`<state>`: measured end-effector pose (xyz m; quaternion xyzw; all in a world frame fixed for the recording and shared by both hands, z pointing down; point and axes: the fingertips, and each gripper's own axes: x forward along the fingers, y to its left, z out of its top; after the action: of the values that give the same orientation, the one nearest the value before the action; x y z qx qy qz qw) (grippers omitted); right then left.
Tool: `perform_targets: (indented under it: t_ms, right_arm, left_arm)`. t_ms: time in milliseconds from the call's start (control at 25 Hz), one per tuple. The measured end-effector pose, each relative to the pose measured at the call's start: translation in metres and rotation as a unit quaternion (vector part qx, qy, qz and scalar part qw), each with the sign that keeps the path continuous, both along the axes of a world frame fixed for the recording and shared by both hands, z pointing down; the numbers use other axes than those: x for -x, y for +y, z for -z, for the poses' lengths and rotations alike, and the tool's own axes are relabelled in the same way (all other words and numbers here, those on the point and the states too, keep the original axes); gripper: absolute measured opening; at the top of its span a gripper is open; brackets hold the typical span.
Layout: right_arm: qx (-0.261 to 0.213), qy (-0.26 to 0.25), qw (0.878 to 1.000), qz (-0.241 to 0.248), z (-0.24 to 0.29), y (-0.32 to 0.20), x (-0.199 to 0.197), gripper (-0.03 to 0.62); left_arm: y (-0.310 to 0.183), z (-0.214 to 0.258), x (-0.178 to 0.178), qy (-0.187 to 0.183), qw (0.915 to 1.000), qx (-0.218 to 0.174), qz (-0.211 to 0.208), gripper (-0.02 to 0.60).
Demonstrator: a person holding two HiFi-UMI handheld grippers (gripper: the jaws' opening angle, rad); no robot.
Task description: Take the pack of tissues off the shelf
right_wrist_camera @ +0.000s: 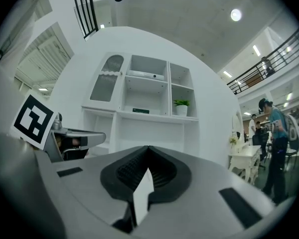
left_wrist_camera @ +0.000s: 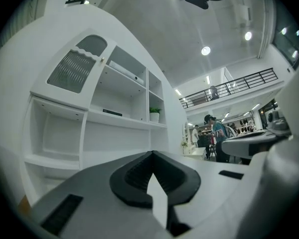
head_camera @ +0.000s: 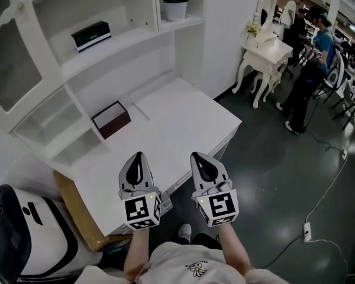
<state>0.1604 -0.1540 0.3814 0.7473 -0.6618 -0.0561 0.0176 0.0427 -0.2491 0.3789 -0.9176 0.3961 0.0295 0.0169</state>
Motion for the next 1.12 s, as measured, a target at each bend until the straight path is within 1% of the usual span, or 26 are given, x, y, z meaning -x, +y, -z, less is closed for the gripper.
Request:
perform_targets:
  t_ms: [320, 640, 880, 1120]
  right_arm:
    - [-0.011, 0.005, 1.0, 0.022, 0.01, -0.013, 0.01, 0.002]
    - [-0.021, 0.002, 0.998, 0.064, 0.011, -0.044, 0.018, 0.002]
    - [-0.027, -0.003, 0.996, 0.09, 0.013, -0.073, 0.008, 0.002]
    - [-0.033, 0.001, 0.993, 0.114, 0.019, -0.104, -0.007, 0.002]
  left_arm:
    - [-0.007, 0.009, 0.004, 0.014, 0.9998, 0.0, 0.014, -0.002]
    - [-0.02, 0.007, 0.015, 0.011, 0.9986, -0.002, 0.051, -0.002]
    - [-0.033, 0.018, 0.009, 0.006, 0.9971, -0.019, 0.074, -0.002]
    - [-0.062, 0.026, 0.003, 0.004, 0.9941, -0.028, 0.105, -0.002]
